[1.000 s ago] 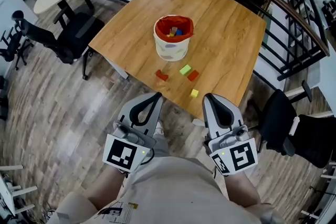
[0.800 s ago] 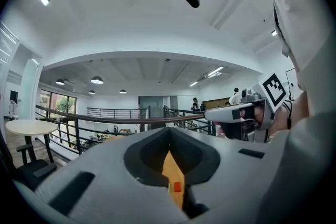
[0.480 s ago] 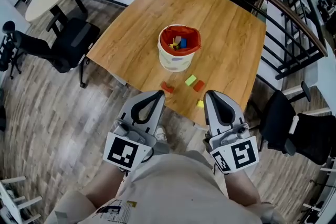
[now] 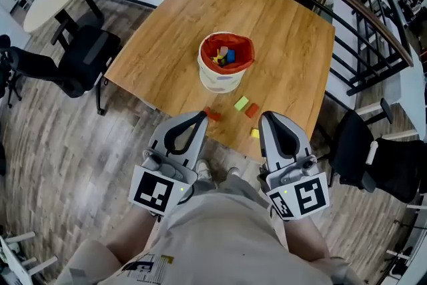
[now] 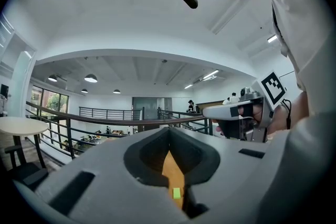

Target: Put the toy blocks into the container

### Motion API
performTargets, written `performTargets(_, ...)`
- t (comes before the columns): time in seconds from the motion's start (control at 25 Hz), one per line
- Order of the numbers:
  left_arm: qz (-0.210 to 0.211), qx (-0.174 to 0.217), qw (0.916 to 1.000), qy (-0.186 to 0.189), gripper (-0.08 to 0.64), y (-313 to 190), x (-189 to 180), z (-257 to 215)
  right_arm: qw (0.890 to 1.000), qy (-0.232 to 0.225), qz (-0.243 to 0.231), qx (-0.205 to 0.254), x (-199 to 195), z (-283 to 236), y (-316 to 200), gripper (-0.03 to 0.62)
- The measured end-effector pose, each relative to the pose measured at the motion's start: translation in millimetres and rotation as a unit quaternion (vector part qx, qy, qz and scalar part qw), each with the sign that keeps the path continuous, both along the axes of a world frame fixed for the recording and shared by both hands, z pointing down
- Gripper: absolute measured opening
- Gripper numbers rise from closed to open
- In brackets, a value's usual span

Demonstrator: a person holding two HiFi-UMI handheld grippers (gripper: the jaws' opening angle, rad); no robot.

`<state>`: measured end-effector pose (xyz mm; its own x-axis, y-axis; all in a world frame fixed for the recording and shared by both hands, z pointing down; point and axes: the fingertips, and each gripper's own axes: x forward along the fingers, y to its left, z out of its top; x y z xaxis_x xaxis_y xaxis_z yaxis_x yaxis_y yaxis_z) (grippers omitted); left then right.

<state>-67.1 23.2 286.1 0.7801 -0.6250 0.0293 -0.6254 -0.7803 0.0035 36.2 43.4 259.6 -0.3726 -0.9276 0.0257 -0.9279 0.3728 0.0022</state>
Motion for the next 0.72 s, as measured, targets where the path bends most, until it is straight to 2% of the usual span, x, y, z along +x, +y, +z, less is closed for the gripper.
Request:
performTargets(0.36,0.002,-0.013,0.9999,-0.002,0.012,-1,25,2,1.000,-0.007,-0.018,-0.014,19,7,-1,0.025)
performTargets(0.72,-0.016,-0.029,0.9995,0.000,0.012,-21,47,14,0.998,0.017,-0.029,-0.048,43,32,-25,0.026)
